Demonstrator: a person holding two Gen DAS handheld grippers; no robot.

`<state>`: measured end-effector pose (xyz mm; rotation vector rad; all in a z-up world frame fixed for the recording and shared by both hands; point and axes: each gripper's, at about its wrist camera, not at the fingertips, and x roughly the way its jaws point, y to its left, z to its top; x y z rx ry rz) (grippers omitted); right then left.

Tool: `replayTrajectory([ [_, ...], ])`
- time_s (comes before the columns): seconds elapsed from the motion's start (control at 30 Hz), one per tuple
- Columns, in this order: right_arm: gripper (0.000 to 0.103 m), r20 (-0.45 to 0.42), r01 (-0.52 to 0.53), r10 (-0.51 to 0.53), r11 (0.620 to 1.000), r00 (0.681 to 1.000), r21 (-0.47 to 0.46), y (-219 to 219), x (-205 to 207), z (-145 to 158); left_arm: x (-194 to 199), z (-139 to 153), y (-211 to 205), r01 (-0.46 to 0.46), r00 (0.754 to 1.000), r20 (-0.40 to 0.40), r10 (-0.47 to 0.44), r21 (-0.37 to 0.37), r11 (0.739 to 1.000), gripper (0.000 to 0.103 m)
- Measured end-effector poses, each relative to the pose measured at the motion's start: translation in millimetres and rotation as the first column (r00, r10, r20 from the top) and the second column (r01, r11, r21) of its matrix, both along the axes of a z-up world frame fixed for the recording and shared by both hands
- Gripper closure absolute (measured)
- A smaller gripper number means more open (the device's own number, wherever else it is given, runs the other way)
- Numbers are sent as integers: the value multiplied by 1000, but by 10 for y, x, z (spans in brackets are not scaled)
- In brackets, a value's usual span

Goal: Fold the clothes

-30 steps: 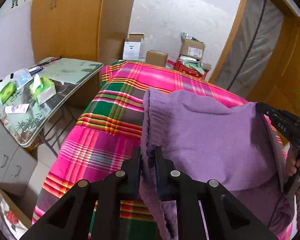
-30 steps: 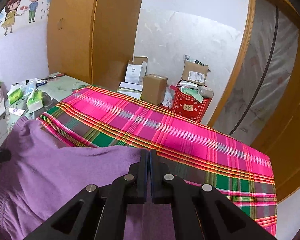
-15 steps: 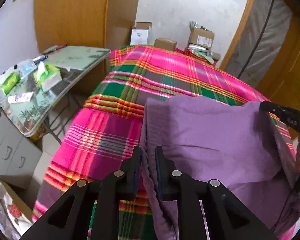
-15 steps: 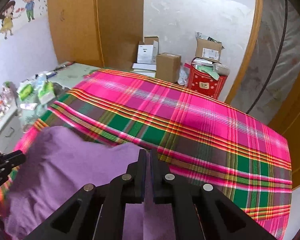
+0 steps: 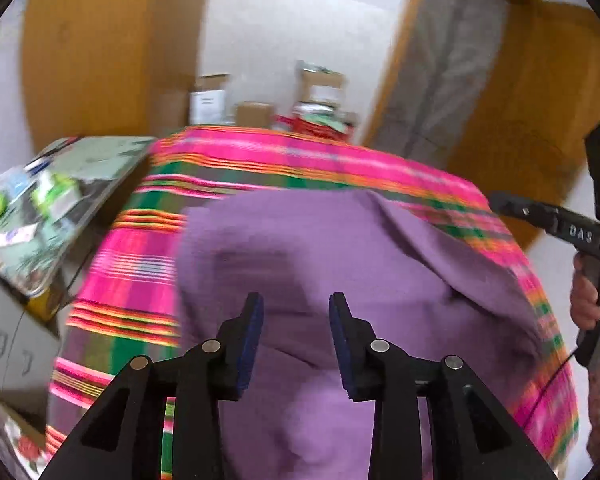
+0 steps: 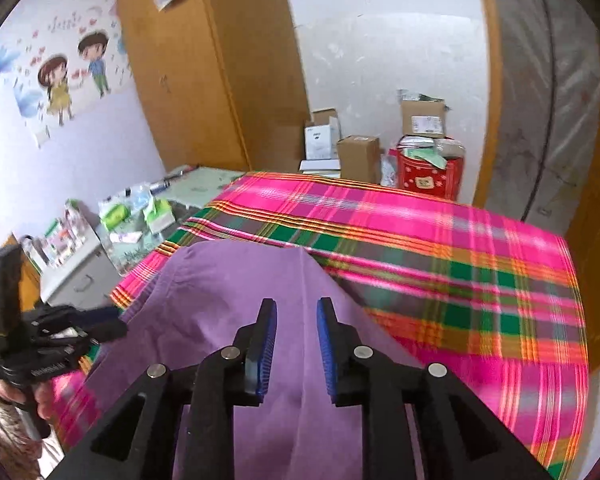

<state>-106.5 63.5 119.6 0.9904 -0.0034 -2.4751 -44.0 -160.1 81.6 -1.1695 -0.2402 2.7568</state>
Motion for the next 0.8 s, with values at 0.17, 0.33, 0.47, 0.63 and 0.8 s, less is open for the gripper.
replayTrajectory([
  [0.17,80,1,55,-55,998,999,-18,373,457,-117,117,-37,561,159,987,9,-159,-11,987,68],
  [0.33,79,28,129,-128,991,991,-35,679,747,-377,205,-68,966,269,963,13,-269,21,963,68],
  [0.47,79,96,176,-171,983,980,-42,849,847,-641,238,-87,1138,315,949,17,-316,52,948,67],
  [0.63,79,159,203,-185,974,970,-103,1000,966,-869,277,-108,1329,366,929,19,-369,92,926,59],
  [0.8,69,213,198,-163,969,963,-150,1030,979,-1045,325,-141,1492,404,912,35,-409,103,909,58],
])
